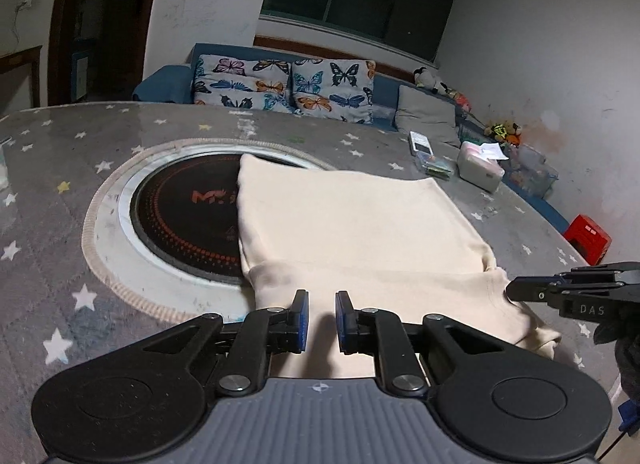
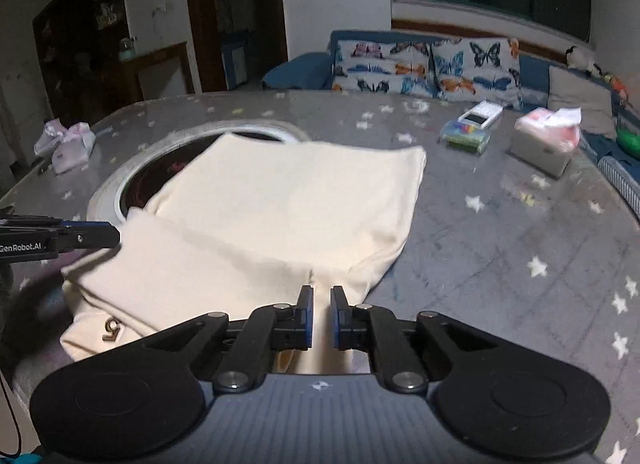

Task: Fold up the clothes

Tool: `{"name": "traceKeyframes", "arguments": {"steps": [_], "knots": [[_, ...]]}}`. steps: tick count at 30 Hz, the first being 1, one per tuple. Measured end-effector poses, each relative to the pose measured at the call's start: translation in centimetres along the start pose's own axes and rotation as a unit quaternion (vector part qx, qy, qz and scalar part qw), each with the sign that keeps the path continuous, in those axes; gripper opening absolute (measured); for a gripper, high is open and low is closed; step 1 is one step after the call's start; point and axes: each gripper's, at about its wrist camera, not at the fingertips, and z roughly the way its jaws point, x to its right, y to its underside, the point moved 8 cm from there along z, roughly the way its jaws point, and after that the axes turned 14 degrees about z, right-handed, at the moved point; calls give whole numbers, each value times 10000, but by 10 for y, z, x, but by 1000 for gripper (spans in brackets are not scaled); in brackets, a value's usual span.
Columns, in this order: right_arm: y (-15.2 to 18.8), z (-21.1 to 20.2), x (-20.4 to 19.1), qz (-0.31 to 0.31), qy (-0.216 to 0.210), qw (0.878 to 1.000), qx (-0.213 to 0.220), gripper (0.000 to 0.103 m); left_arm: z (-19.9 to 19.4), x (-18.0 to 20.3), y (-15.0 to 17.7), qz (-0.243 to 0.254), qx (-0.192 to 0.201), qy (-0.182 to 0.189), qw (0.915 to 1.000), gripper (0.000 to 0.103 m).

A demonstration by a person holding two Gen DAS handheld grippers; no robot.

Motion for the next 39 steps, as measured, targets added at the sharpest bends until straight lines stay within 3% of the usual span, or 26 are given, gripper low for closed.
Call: {"name": "traceKeyframes", "arguments": {"steps": [6, 13, 20, 25, 31, 36, 37, 39], "knots": [[-16, -1, -20, -276, -337, 9988, 240, 9, 15, 12, -19, 217, 54, 116, 9997, 18], [1, 26, -22, -425, -428, 9980, -175, 9, 42, 17, -6, 450, -308, 87, 9985, 22], [10, -6, -28, -734, -554, 9957, -115, 13, 16, 26, -4, 702, -164, 233, 9971, 22], [33, -16, -34, -984, -626, 9927, -305, 14, 1, 41, 10, 1065, -195, 364, 9935, 22], [38, -23, -42, -1154, -604, 9913, -176, 14, -4, 56, 25, 1533, -195, 277, 9876, 22], [49, -15, -47, -1275, -610, 9895, -303, 15, -10, 54, 26, 1575, -163, 260, 9870, 22], [49, -17, -47, -1317, -609, 9890, -283, 15, -15, 53, 26, 1622, -144, 276, 9863, 23], [45, -25, -47, -1319, -646, 9889, -219, 25, -26, 50, 29, 1783, -105, 311, 9834, 36]]}}
